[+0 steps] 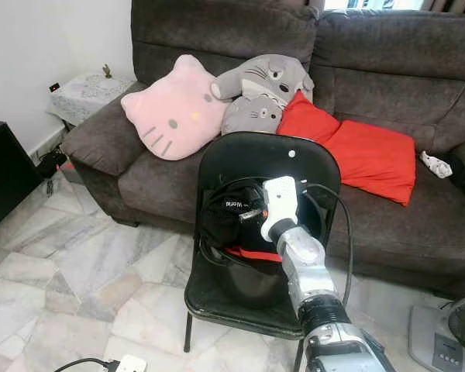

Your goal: Hang hanger

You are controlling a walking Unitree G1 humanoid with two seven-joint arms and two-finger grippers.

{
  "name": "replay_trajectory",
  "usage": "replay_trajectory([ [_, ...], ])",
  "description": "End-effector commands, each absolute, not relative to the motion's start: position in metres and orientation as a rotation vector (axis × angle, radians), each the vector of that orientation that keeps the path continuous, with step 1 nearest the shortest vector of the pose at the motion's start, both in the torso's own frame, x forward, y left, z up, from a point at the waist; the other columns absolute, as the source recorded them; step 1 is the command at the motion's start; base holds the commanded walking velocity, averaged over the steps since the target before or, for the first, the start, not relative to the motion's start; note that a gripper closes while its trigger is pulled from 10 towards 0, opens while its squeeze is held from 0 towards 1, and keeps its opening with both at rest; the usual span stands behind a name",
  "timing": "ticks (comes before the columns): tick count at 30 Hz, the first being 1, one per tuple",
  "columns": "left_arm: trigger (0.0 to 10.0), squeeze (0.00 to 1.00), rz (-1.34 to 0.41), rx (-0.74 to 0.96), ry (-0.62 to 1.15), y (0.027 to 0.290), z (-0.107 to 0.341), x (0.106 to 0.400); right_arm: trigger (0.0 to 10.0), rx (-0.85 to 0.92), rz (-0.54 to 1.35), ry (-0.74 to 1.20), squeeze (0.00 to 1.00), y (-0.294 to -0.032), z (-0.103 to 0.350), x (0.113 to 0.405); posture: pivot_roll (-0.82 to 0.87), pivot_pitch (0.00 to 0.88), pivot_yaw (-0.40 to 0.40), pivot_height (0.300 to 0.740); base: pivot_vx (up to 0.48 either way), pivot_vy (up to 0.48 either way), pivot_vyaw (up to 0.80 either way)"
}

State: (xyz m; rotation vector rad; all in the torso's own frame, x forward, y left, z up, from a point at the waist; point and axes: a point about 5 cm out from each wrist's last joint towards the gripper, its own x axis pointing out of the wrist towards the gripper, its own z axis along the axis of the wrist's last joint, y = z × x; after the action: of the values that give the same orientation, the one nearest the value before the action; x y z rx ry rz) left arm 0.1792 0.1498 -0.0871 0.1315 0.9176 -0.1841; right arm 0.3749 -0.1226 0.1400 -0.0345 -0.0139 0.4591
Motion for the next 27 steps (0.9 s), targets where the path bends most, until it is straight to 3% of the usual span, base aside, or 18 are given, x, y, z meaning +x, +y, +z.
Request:
replay_trajectory([
  [1, 10.0, 0.0, -0.188, 0.133, 0.955, 0.151, -0.091, 0.173, 0.0, -0.032, 0.474, -0.006, 0.0, -0.118, 0.139, 0.376, -0.07, 0.06, 0.016, 0.74, 0.0, 0.0, 0.0],
  [3, 10.0, 0.0, -0.189, 0.134, 0.956, 0.151, -0.091, 0.173, 0.0, -0.034, 0.472, -0.002, 0.0, -0.117, 0.139, 0.377, -0.07, 0.059, 0.016, 0.74, 0.0, 0.0, 0.0],
  [5, 10.0, 0.0, -0.189, 0.133, 0.956, 0.151, -0.091, 0.173, 10.0, -0.037, 0.464, 0.006, 0.0, -0.116, 0.138, 0.377, -0.07, 0.06, 0.015, 0.74, 0.0, 0.0, 0.0],
  [9, 10.0, 0.0, -0.19, 0.133, 0.959, 0.151, -0.091, 0.173, 10.0, 0.003, 0.433, 0.043, 0.02, -0.116, 0.134, 0.378, -0.07, 0.062, 0.014, 0.74, 0.0, 0.0, 0.0],
  [10, 10.0, 0.0, -0.19, 0.134, 0.96, 0.151, -0.091, 0.173, 10.0, 0.009, 0.43, 0.047, 0.73, -0.116, 0.133, 0.378, -0.07, 0.062, 0.014, 0.74, 0.0, 0.0, 0.0],
  [11, 10.0, 0.0, -0.19, 0.134, 0.96, 0.151, -0.091, 0.172, 10.0, 0.017, 0.431, 0.05, 1.0, -0.116, 0.133, 0.378, -0.07, 0.062, 0.014, 0.74, 0.0, 0.0, 0.0],
  [27, 10.0, 0.0, -0.195, 0.135, 0.967, 0.15, -0.091, 0.171, 10.0, 0.121, 0.385, 0.033, 1.0, -0.123, 0.126, 0.368, -0.08, 0.067, 0.013, 0.74, 0.0, 0.0, 0.0],
])
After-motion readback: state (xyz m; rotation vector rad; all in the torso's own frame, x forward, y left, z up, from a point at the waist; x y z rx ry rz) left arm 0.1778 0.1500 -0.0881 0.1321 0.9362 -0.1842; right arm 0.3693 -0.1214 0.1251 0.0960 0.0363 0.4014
